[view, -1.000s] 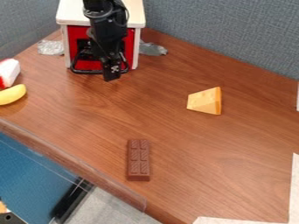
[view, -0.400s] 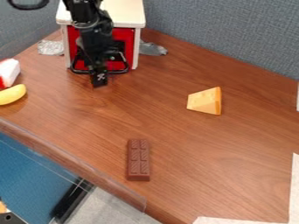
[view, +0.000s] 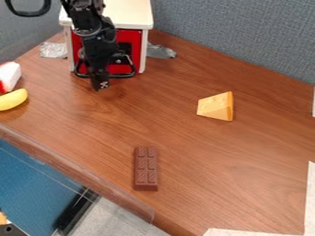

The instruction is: Open the drawer

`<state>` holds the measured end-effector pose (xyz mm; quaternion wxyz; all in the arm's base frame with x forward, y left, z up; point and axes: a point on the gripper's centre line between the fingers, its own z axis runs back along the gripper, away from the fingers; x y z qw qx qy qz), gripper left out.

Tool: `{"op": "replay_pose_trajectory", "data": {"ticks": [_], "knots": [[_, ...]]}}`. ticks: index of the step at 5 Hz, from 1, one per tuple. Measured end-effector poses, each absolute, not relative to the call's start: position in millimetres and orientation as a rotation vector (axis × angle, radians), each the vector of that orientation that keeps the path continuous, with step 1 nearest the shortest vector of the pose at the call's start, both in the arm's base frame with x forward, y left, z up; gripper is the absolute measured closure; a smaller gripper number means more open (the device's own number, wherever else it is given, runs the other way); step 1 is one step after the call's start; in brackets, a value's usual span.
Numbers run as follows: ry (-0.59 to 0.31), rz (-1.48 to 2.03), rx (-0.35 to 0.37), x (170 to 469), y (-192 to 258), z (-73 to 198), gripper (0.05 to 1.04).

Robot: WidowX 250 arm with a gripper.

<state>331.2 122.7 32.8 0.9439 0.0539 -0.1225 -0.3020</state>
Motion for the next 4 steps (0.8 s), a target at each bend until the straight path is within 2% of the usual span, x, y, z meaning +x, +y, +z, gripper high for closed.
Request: {"op": "replay_pose_trajectory", "data": {"ticks": [1,4], "knots": [[-0.252,-0.626,0.107,327,120,31,0.859],[-0.256,-0.669,0.07,291,90,32,0.892]]}}
